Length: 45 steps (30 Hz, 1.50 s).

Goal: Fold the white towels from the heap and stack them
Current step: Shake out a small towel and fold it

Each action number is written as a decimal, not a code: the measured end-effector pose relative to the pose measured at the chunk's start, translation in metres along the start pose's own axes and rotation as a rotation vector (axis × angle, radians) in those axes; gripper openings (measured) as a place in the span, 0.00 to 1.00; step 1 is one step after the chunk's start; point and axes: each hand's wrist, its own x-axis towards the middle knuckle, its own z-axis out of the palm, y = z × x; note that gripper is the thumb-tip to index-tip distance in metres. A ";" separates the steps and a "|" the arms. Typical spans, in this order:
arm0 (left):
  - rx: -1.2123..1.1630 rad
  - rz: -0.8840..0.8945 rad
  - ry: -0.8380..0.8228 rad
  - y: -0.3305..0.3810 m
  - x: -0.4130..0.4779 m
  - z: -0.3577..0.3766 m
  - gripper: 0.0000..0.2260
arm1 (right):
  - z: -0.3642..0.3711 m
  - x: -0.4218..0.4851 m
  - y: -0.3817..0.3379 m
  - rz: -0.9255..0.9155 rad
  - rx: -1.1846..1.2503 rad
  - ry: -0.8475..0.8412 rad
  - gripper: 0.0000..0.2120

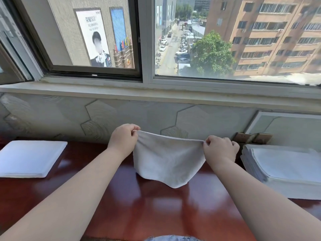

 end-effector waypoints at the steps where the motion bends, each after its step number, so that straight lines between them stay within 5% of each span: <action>1: 0.003 0.009 -0.011 0.001 -0.001 0.001 0.11 | 0.005 0.000 0.003 -0.010 0.021 0.019 0.09; 11: -0.064 0.127 -0.165 0.017 -0.014 0.024 0.10 | 0.030 -0.010 0.023 -0.060 0.034 0.064 0.07; 18: -0.094 0.124 -0.188 0.028 -0.020 0.033 0.11 | 0.033 -0.015 0.022 -0.099 -0.220 -0.177 0.11; 22: -0.009 0.085 -0.156 0.022 -0.017 0.030 0.12 | 0.040 -0.021 0.029 -0.255 -0.319 -0.115 0.04; 24: 0.059 0.030 -0.131 0.012 -0.013 0.025 0.12 | 0.041 -0.016 0.034 -0.256 -0.229 -0.010 0.03; 30: 0.171 -0.043 -0.088 -0.003 0.000 0.007 0.07 | 0.018 0.009 0.038 -0.110 0.331 -0.131 0.05; 34: -0.066 -0.175 -0.034 0.005 0.010 -0.004 0.07 | -0.001 0.023 0.031 -0.017 0.675 -0.130 0.06; 41: -0.458 -0.355 -0.080 0.006 0.024 -0.006 0.06 | -0.024 0.033 0.010 0.024 0.858 0.032 0.07; 45: -0.601 -0.404 -0.072 -0.003 0.028 -0.001 0.20 | -0.026 0.038 0.010 0.069 0.882 0.029 0.07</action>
